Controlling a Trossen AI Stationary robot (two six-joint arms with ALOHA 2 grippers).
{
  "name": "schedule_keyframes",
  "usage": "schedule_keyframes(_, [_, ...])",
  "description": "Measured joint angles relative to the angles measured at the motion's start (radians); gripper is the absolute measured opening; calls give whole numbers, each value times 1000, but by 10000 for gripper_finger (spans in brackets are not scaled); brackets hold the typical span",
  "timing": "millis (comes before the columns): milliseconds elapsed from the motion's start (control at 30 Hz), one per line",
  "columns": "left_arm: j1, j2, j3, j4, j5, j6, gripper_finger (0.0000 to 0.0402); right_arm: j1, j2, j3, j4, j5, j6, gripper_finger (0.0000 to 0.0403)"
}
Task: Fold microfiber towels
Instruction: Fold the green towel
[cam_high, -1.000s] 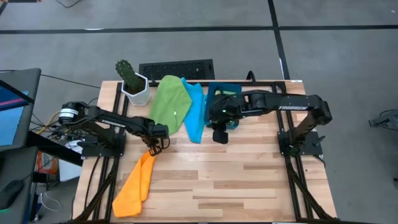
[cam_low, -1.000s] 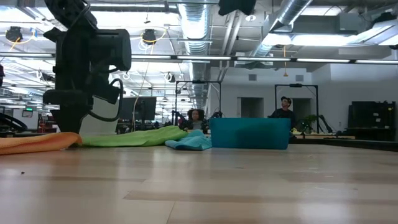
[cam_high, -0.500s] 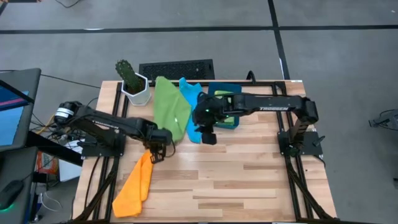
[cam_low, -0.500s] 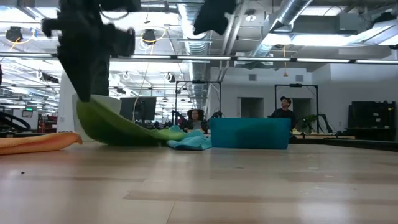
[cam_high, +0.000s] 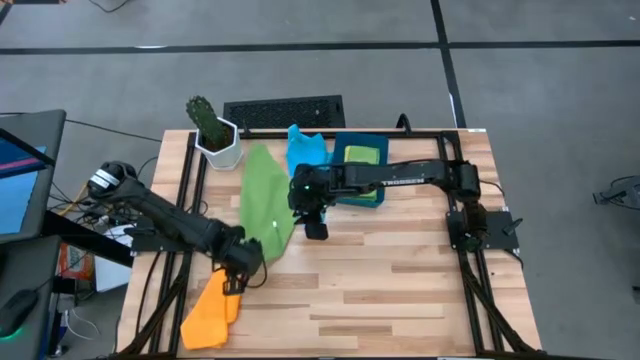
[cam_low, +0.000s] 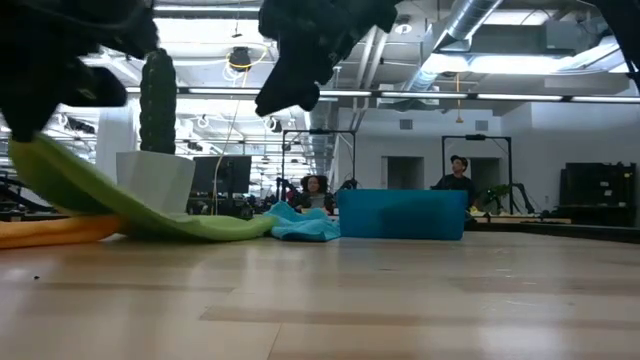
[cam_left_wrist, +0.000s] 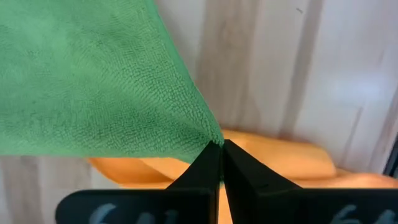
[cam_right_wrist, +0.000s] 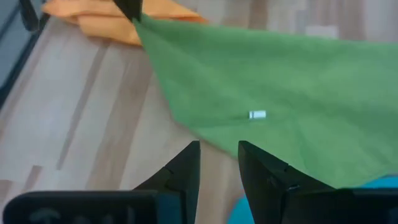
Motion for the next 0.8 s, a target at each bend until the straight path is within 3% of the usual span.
schedule_keyframes(333, [-237,0,0,16,-62,-241,0,36,10,1,108,-17,53,133])
schedule_keyframes(567, [-259,-1,1,16,-162,-364,0,24,146,1,345,-26,-10,132])
schedule_keyframes(800, [-256,-2,1,15,-166,-428,0,-24,278,10,427,-40,-15,136])
